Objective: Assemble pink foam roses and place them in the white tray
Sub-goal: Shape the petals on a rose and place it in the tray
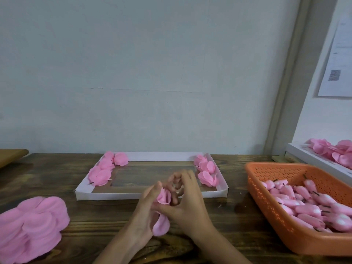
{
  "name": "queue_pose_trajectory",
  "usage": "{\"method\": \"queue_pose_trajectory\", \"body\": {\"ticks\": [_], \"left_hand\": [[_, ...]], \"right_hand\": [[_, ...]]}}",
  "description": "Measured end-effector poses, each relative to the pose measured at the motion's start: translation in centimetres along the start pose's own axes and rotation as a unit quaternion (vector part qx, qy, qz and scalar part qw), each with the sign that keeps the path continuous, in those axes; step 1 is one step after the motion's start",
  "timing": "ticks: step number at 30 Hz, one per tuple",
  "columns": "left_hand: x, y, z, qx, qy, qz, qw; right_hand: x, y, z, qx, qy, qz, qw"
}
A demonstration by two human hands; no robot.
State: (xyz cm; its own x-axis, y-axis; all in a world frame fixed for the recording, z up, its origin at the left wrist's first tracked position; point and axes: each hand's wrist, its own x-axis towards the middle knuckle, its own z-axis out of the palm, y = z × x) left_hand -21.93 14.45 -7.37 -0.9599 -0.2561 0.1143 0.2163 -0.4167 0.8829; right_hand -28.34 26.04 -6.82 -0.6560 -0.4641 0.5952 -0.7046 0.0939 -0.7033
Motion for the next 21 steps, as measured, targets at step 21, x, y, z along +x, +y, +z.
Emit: {"method": "queue_pose_trajectory", "body": {"ticks": [21], "left_hand": [[1.6, 1.2, -1.5, -0.178, 0.04, 0.051, 0.982]], "right_hand": [[-0.3, -0.6, -0.5, 0.185, -0.11, 0.246, 0.945]]}}
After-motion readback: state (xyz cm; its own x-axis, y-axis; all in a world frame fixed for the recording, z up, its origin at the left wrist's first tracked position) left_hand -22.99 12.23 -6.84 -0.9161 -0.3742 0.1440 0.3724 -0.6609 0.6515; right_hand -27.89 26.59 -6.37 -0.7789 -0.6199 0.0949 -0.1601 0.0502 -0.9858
